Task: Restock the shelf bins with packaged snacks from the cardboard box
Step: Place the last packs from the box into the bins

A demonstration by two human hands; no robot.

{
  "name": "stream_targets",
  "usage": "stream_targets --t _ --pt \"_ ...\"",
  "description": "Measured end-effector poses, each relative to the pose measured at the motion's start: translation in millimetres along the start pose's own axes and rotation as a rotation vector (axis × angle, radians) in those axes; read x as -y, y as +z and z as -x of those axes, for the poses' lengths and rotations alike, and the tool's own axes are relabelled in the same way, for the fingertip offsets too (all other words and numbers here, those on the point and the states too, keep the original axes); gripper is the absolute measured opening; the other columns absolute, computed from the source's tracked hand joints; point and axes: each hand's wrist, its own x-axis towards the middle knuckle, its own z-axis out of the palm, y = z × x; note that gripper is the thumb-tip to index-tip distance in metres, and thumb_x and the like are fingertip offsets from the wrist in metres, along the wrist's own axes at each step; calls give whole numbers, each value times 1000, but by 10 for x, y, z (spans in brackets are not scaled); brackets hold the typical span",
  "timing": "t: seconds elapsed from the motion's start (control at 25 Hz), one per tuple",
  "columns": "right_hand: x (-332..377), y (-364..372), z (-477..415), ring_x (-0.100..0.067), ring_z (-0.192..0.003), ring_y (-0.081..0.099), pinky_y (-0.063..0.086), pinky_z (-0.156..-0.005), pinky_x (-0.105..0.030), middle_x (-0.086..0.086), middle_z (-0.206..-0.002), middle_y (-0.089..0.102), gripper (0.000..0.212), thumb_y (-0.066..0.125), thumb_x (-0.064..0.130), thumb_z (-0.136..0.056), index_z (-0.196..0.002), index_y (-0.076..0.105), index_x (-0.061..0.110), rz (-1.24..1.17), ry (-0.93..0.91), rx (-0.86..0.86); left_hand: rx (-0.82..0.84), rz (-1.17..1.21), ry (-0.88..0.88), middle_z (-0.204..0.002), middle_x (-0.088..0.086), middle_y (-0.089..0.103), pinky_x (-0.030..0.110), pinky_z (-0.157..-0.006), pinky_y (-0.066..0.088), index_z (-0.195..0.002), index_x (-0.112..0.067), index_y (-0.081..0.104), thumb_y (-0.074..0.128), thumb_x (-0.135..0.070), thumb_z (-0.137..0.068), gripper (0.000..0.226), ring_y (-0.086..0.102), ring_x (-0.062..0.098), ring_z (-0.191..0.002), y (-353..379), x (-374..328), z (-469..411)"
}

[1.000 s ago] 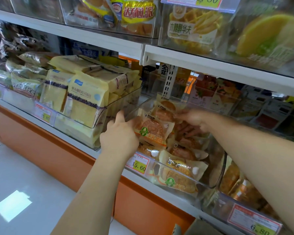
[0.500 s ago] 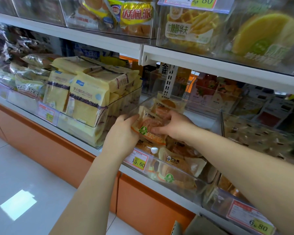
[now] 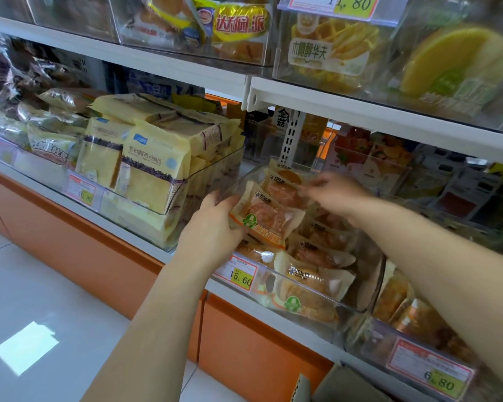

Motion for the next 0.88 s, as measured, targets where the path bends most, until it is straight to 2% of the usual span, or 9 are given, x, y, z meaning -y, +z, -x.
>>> stream_targets --t 0.04,0.12,0.24,0.32,0.44,0.56,0.64,0.76,0.88 --pt "-48 -38 -67 -23 -103 56 48 -85 -34 -4 -124 57 44 56 35 -96 -135 49 17 -31 46 -25 4 -14 -6 -159 1 22 45 -105 44 -147 -29 41 60 -33 -90 60 40 28 -137 9 5 -5" --pt "-110 42 -118 -27 -112 55 45 -90 -33 -5 -128 56 42 58 29 -95 -134 49 17 -139 70 60 15 -57 -19 -159 1 20 47 -98 49 -141 -32 48 55 -34 -92 50 45 30 -132 19 16 -16" --pt "-123 171 -130 -24 -108 58 46 -91 -35 -3 -120 62 31 60 24 -94 -124 56 26 -170 6 213 30 -146 -50 -157 1 20 47 -91 52 -134 -33 56 49 -38 -94 41 47 29 -127 12 26 -27" --pt "-128 94 -190 -25 -112 55 43 -101 -43 -2 -121 58 31 61 26 -93 -124 53 28 -222 38 175 37 -186 -63 -157 0 19 47 -91 52 -131 -33 58 46 -39 -96 38 45 28 -128 9 26 -29" --pt "-128 -60 -286 -28 -113 53 44 -103 -44 -9 -120 51 32 48 20 -100 -131 49 11 -327 175 6 33 -202 -68 -157 0 19 46 -89 53 -130 -33 60 47 -41 -96 37 46 27 -127 9 25 -19" --pt "-25 -8 -268 -26 -106 55 47 -98 -42 -11 -117 57 19 44 22 -101 -110 57 11 -463 238 124 35 -192 -68 -157 -1 19 44 -89 52 -131 -32 59 47 -41 -96 38 45 27 -128 -1 8 -14" --pt "0 76 -283 -25 -119 51 38 -107 -48 -8 -128 57 30 45 31 -100 -120 57 12 -426 214 206 39 -184 -59 -158 -1 19 44 -92 51 -133 -34 57 48 -41 -96 39 44 27 -131 -3 15 -10" --pt "37 44 -228 -23 -124 44 33 -110 -45 -6 -141 45 36 42 31 -102 -133 46 13 -314 137 138 36 -154 -36 -159 0 19 46 -97 49 -137 -38 51 50 -42 -95 42 40 28 -135 -16 56 10" --pt "-3 -72 -39 -20 -111 53 42 -88 -29 -8 -153 34 55 45 29 -100 -151 27 16 13 12 30 38 -138 -38 -160 0 20 45 -101 47 -140 -37 48 50 -43 -95 46 38 27 -138 -42 77 50"
